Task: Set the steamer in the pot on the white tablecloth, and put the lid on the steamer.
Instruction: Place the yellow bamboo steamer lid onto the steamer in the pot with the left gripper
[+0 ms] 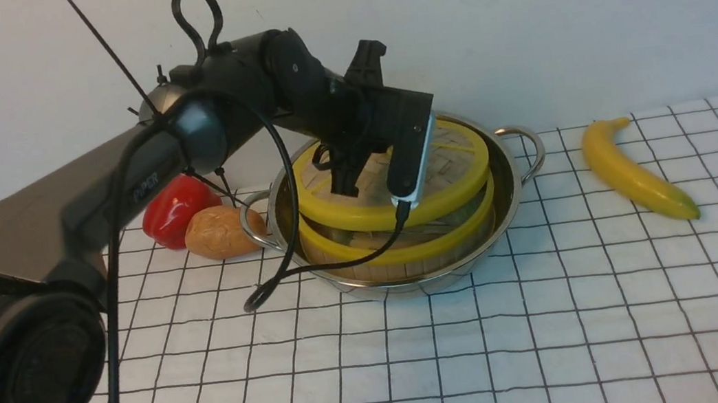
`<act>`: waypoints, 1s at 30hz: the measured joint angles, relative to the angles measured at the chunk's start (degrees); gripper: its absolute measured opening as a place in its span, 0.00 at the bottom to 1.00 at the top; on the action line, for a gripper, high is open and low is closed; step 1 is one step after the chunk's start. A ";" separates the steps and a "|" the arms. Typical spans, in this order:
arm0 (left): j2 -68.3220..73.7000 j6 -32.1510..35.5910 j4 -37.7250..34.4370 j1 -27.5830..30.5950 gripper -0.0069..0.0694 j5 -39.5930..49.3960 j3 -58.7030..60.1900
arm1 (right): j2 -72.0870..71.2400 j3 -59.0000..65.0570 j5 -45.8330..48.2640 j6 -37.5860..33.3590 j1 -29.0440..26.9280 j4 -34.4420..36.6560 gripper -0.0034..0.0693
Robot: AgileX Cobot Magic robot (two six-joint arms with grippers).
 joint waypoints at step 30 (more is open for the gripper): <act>-0.97 -68.07 1.07 0.31 0.41 -12.67 0.00 | 0.00 0.00 0.00 0.00 0.00 0.00 0.38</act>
